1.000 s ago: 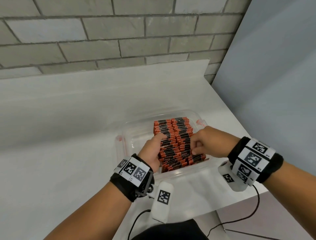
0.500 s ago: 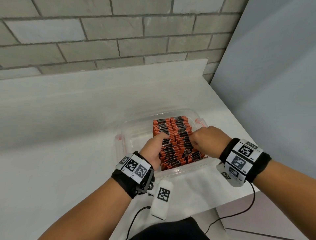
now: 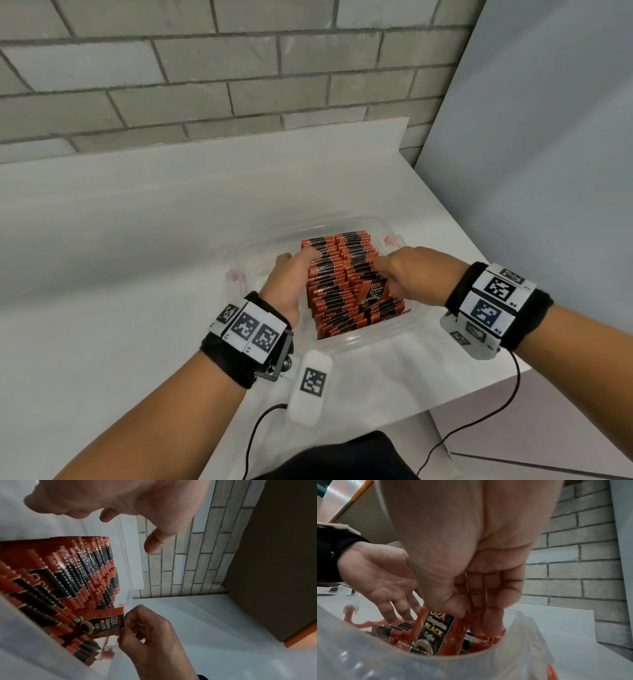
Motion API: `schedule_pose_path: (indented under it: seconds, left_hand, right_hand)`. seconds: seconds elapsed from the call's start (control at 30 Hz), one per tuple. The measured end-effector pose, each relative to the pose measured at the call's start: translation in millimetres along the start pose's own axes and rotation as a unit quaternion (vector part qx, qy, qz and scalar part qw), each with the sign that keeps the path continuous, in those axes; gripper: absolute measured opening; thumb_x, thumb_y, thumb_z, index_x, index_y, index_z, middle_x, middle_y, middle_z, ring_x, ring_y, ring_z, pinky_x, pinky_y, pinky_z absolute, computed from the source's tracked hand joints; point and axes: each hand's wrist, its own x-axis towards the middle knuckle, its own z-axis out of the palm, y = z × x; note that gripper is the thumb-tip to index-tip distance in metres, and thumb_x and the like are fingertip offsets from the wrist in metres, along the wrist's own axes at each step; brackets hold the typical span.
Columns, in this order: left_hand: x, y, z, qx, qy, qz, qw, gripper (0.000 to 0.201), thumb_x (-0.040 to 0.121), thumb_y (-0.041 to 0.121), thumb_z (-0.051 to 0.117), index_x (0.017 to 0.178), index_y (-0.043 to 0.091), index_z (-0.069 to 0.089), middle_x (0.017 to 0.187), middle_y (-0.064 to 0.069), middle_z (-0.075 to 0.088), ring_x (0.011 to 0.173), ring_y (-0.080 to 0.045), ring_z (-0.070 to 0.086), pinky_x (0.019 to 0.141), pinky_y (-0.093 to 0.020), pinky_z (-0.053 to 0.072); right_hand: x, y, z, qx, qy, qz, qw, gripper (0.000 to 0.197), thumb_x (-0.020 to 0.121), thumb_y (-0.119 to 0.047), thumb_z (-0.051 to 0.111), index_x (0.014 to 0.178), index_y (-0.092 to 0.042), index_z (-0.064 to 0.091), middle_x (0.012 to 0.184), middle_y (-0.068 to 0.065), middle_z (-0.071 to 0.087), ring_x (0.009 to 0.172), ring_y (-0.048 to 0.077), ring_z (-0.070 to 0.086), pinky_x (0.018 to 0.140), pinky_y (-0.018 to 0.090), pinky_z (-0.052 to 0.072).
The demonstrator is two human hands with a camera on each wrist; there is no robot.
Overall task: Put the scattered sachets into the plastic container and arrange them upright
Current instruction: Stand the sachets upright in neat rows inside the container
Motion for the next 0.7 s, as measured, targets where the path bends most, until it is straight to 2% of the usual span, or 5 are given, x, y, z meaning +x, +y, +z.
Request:
schedule_pose_path:
  seconds: [0.1,0.17,0.33,0.43,0.7]
  left_hand:
    - [-7,-1,2,-0.006,-0.001,-0.023,1.000,0.011,0.096,0.024,0.050,0.102,0.019,0.058,0.064,0.012,0.056,0.067,-0.003,0.036,0.104,-0.038,0.025]
    - [-11,-5,5,-0.005,-0.004,-0.035,0.999,0.019,0.098,0.022,0.048,0.079,0.023,0.051,0.066,0.010,0.050,0.065,-0.005,0.036,0.104,-0.038,0.025]
    - [-6,-14,8,-0.007,-0.031,-0.059,0.998,0.014,0.097,0.024,0.047,0.087,0.020,0.057,0.057,0.011,0.065,0.067,-0.010,0.051,0.065,-0.027,0.040]
    - [-5,-15,8,-0.006,-0.042,-0.051,0.998,0.013,0.096,0.024,0.048,0.092,0.019,0.060,0.061,0.009,0.069,0.056,-0.008,0.066,0.050,-0.021,0.045]
    - [-7,-13,8,-0.009,-0.052,-0.040,0.998,0.014,0.096,0.023,0.048,0.089,0.019,0.060,0.059,0.009,0.069,0.051,-0.006,0.066,0.045,-0.019,0.046]
  right_hand:
    - [-2,0,0,0.004,0.017,-0.027,0.999,0.015,0.092,-0.007,0.044,0.085,-0.020,0.043,0.080,-0.004,0.051,0.072,0.020,0.052,0.062,0.030,0.043]
    - [-2,-1,3,0.003,0.013,-0.035,0.999,0.015,0.090,-0.006,0.044,0.086,-0.021,0.044,0.087,-0.004,0.050,0.076,0.019,0.051,0.064,0.030,0.044]
    - [-3,-2,8,0.094,0.029,-0.064,0.993,0.028,0.089,-0.013,0.053,0.115,-0.021,0.055,0.112,-0.004,0.055,0.094,0.015,0.054,0.082,0.033,0.049]
    - [0,-4,6,0.091,0.016,-0.071,0.993,0.024,0.093,-0.013,0.055,0.116,-0.019,0.060,0.109,-0.003,0.061,0.093,0.015,0.057,0.081,0.029,0.047]
    - [-7,7,-10,0.087,0.062,-0.055,0.993,0.020,0.094,-0.012,0.053,0.104,-0.020,0.067,0.099,-0.005,0.066,0.090,0.015,0.060,0.080,0.030,0.048]
